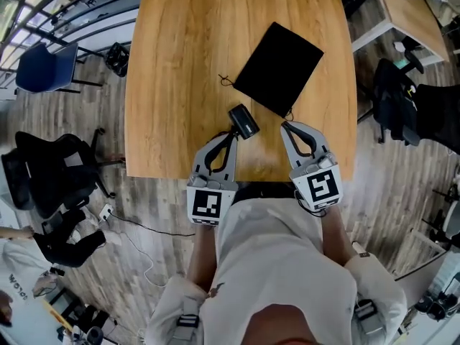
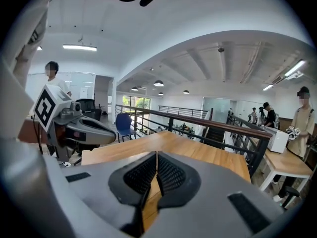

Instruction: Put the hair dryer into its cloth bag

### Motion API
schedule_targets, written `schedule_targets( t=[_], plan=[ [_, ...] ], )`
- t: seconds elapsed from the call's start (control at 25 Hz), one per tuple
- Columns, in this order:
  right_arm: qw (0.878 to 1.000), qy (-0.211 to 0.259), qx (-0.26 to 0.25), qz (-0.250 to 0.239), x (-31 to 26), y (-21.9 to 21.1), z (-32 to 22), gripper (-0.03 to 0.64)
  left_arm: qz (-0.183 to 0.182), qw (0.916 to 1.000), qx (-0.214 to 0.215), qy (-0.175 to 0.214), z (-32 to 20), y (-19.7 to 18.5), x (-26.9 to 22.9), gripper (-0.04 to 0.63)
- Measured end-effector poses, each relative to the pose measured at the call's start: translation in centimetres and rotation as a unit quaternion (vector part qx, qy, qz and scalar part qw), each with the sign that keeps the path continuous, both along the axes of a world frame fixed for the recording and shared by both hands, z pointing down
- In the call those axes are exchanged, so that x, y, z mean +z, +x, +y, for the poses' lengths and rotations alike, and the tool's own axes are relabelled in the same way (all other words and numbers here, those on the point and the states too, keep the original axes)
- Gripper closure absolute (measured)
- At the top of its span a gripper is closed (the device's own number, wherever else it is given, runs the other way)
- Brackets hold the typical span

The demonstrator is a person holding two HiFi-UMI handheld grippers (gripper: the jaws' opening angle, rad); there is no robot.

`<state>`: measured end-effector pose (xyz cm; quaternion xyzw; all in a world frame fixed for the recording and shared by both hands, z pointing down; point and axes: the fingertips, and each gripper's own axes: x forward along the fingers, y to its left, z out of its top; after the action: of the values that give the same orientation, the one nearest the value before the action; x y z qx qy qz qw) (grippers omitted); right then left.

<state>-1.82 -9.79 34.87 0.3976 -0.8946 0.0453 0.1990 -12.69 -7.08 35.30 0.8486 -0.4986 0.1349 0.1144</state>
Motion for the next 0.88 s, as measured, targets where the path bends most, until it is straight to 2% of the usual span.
schedule_targets(
  t=[0.52,0.88],
  plan=[
    [0.998,-0.054,-0.041,0.018,6.4,-0.2,-1.4,0.594,-0.024,0.9982,-0.016,-0.053,-0.9,0.0,6.0,0.575],
    [0.996,-0.077,-0.042,0.027,10.2,-0.1,-2.5,0.594,-0.035,0.9958,-0.019,-0.083,-0.9,-0.5,9.6,0.574]
  ],
)
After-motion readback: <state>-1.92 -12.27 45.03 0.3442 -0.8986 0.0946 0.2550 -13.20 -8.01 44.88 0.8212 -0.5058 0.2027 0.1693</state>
